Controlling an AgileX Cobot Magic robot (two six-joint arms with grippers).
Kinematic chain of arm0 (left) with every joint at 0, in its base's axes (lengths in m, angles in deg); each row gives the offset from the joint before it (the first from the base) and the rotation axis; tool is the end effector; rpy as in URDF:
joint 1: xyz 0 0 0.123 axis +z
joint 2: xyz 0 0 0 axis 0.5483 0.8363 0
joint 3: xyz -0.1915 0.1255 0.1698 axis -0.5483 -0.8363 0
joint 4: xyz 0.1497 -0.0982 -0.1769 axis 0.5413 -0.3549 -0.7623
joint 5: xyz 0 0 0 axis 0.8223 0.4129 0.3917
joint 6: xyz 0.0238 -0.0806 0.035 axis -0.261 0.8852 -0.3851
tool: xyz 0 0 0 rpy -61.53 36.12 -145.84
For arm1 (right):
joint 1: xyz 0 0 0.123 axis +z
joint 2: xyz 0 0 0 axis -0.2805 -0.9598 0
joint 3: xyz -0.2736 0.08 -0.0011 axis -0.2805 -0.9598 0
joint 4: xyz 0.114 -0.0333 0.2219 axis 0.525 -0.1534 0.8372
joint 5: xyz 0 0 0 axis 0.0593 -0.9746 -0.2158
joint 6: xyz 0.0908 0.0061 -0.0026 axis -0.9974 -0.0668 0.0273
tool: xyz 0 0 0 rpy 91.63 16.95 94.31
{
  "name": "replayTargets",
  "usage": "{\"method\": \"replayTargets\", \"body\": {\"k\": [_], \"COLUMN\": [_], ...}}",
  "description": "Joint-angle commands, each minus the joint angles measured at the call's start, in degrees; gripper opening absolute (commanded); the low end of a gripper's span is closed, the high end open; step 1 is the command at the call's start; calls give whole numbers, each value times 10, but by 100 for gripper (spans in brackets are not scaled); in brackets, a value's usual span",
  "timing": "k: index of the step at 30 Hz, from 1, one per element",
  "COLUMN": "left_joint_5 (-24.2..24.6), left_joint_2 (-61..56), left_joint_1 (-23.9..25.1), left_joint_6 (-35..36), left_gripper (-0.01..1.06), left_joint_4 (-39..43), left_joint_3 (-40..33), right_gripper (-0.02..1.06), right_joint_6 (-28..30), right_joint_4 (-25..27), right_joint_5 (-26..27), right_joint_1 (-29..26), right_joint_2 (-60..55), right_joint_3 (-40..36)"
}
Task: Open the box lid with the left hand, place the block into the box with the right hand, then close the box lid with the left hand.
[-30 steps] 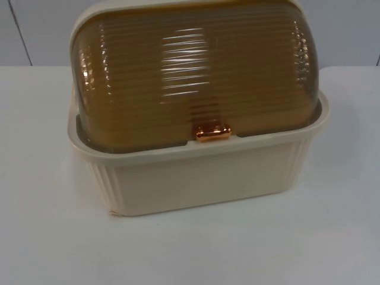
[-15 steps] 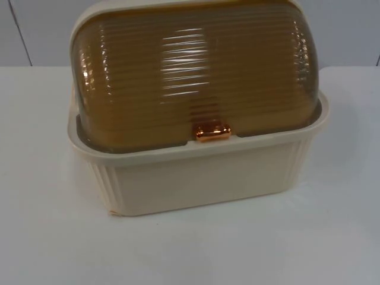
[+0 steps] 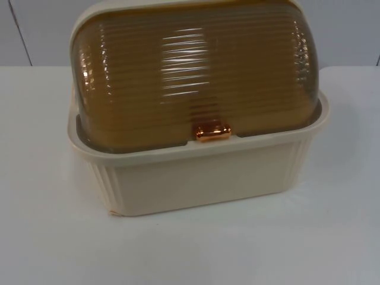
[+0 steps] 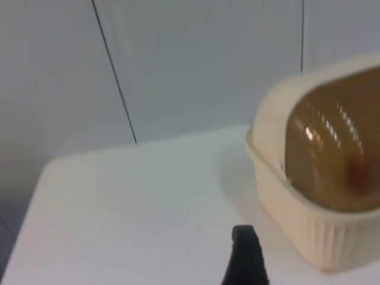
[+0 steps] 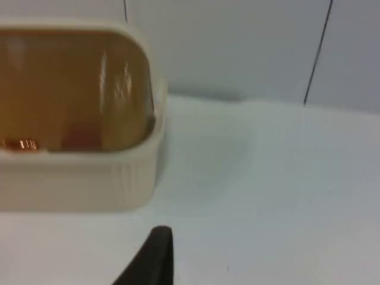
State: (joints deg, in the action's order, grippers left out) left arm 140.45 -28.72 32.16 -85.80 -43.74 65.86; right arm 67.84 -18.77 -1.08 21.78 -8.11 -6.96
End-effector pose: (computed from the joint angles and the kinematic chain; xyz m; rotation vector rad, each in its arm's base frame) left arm -0.0329 -0.0084 0.3314 0.1991 1.8150 -0.0155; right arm -0.0251 0.0039 0.3146 -0.2237 1.9041 0.0701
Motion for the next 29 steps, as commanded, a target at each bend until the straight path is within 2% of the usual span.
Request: {"method": "replayTargets", "body": {"k": [1, 8, 14, 29], "left_joint_5": [14, 21, 20, 20], "left_joint_2": [-1, -1, -1, -1], "left_joint_1": [-3, -3, -3, -3], "left_joint_6": [9, 25, 50, 50], "left_gripper": [58, 58, 58, 58], "left_joint_4": [3, 7, 27, 27], "left_joint_3": [-23, -117, -115, -115], "right_gripper": [105, 105, 105, 105], "right_joint_6": [-7, -22, -24, -26], "right_joint_4": [-10, -15, -17, -11], "right_joint_5": [-10, -2, -2, -2], "right_joint_1": [-3, -3, -3, -3], "right_joint_2": [1, 1, 1, 1], "right_joint_3": [-19, -73, -73, -73]}}
